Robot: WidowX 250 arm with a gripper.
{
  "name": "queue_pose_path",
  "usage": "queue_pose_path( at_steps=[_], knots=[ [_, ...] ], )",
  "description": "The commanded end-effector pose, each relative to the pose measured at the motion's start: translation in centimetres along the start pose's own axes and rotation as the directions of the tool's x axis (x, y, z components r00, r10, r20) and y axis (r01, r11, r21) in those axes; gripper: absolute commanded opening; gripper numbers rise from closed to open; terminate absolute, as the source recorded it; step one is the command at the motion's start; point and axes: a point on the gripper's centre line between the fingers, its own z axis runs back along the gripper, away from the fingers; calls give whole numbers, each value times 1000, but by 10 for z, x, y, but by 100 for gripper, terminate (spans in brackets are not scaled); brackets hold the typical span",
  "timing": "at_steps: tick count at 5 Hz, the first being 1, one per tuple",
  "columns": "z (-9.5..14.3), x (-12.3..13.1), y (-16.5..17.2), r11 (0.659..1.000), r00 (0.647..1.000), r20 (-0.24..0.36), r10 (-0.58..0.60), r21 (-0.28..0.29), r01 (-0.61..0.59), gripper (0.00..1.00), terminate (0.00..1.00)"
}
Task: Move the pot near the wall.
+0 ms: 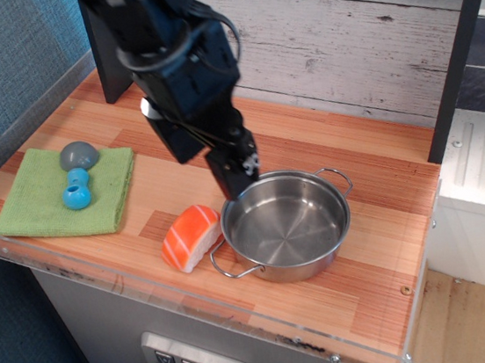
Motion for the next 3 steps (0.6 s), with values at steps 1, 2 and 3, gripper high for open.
queue_pose_path(
  at_steps=[1, 2, 3],
  knots=[
    [-21, 19, 4, 1000, 1000, -1, 21, 5, -21, 100, 0],
    [-37, 16, 13, 999, 999, -33, 36, 17, -36, 100, 0],
    [-58, 12, 21, 998, 996, -63, 57, 20, -56, 100, 0]
  ],
)
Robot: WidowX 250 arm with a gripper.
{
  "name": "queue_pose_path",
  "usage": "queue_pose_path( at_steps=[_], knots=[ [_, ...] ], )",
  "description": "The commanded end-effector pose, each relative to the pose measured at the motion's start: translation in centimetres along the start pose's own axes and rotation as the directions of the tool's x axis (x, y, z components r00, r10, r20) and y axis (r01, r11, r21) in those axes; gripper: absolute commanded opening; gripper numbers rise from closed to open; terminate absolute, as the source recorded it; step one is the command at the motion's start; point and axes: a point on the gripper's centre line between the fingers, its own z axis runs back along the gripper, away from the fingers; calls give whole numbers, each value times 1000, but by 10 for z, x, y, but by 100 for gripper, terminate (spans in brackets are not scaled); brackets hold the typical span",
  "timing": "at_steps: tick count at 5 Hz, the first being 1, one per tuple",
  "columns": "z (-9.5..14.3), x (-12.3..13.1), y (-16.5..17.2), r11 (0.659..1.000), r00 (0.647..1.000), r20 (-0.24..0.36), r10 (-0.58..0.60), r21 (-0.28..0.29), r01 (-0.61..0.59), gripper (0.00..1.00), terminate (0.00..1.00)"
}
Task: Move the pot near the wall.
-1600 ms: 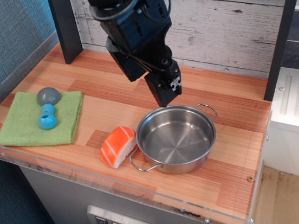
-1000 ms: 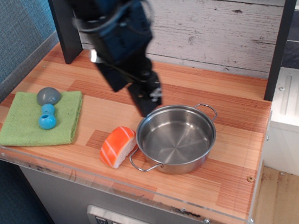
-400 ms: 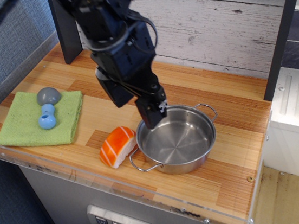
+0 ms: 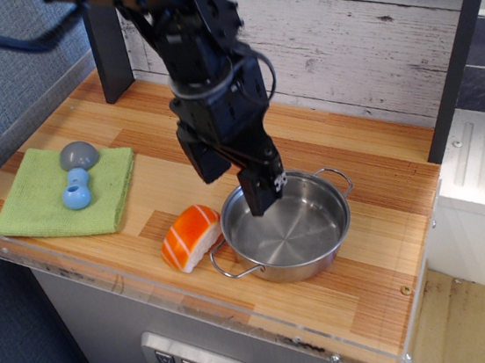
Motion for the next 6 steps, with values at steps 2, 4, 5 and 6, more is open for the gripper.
queue_pose_path(
  at_steps=[2, 4, 5, 6],
  knots=[
    [-39, 7, 20, 999, 999, -32, 24, 35, -22, 0, 0],
    [-37, 3, 21, 998, 999, -19, 38, 55, -37, 0, 0],
    [-35, 3, 16, 998, 1000, -19, 23, 54, -22, 0, 0],
    [-31, 7, 10, 999, 1000, -4, -3, 49, 3, 0, 0]
  ],
)
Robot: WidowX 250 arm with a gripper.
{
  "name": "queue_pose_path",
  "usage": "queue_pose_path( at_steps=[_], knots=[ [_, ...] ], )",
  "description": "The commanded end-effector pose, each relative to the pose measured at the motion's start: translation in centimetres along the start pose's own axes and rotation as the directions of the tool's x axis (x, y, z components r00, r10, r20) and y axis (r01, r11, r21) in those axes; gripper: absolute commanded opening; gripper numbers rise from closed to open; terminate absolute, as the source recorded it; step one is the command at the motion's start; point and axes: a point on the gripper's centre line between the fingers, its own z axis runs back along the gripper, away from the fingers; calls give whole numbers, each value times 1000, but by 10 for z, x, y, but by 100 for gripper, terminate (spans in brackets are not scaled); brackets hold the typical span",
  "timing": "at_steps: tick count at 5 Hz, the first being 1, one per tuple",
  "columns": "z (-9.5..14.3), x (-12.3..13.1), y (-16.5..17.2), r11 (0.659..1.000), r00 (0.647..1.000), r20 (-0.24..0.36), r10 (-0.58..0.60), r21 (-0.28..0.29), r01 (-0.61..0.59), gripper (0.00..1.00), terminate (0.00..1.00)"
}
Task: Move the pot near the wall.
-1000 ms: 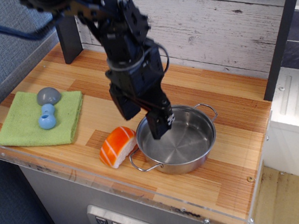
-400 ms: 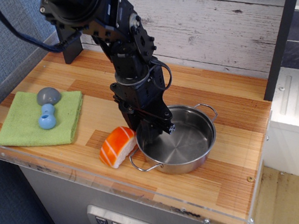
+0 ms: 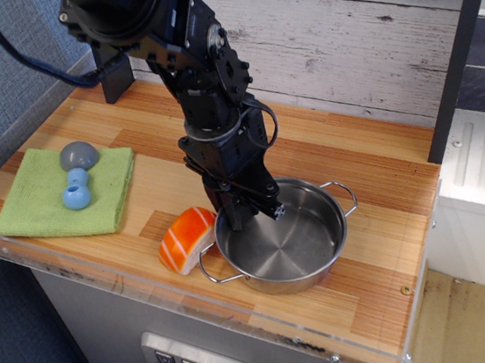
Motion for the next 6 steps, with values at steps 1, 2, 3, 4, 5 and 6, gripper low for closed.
queue_pose_path(
  at_steps=[1, 2, 3, 4, 5, 6],
  knots=[
    [25, 14, -11, 999, 996, 73, -50, 8, 50, 0, 0],
    [49, 23, -15, 999, 992, 114, -51, -3, 52, 0, 0],
    [76, 33, -14, 999, 986, 164, -41, -10, 43, 0, 0],
    [102, 39, -6, 1000, 980, 199, -23, -2, 24, 0, 0],
    [118, 41, 13, 1000, 975, 221, 20, 1, -21, 0, 0],
    [123, 44, 43, 997, 973, 223, 65, 16, -71, 0, 0]
  ],
)
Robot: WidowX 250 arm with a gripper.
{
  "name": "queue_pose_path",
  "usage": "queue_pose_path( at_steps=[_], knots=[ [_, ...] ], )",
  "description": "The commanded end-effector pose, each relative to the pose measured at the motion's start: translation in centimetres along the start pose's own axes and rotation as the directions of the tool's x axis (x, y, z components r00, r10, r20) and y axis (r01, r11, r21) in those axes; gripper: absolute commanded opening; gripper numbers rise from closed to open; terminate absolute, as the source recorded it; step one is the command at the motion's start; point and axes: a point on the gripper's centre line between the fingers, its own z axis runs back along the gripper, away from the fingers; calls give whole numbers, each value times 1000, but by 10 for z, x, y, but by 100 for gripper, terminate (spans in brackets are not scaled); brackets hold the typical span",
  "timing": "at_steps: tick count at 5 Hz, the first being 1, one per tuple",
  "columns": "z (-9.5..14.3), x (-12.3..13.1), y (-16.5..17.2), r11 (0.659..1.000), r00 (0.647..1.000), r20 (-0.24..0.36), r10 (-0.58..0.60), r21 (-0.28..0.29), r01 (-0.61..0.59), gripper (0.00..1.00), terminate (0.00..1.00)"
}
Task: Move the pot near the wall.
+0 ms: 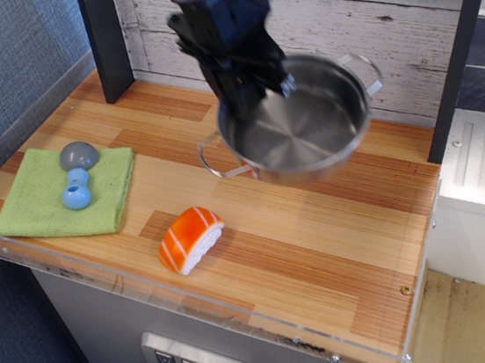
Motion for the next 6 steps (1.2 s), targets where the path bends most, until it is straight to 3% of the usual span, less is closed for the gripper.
queue_pose_path(
  at_steps=[1, 4, 6],
  knots=[
    [14, 10, 63, 993, 995, 46, 92, 68, -95, 0, 0],
    [-37, 9, 124, 981, 986, -31, 165, 113, -160, 0, 0],
    [-62, 8, 118, 981, 983, -71, 170, 104, -162, 0, 0]
  ],
)
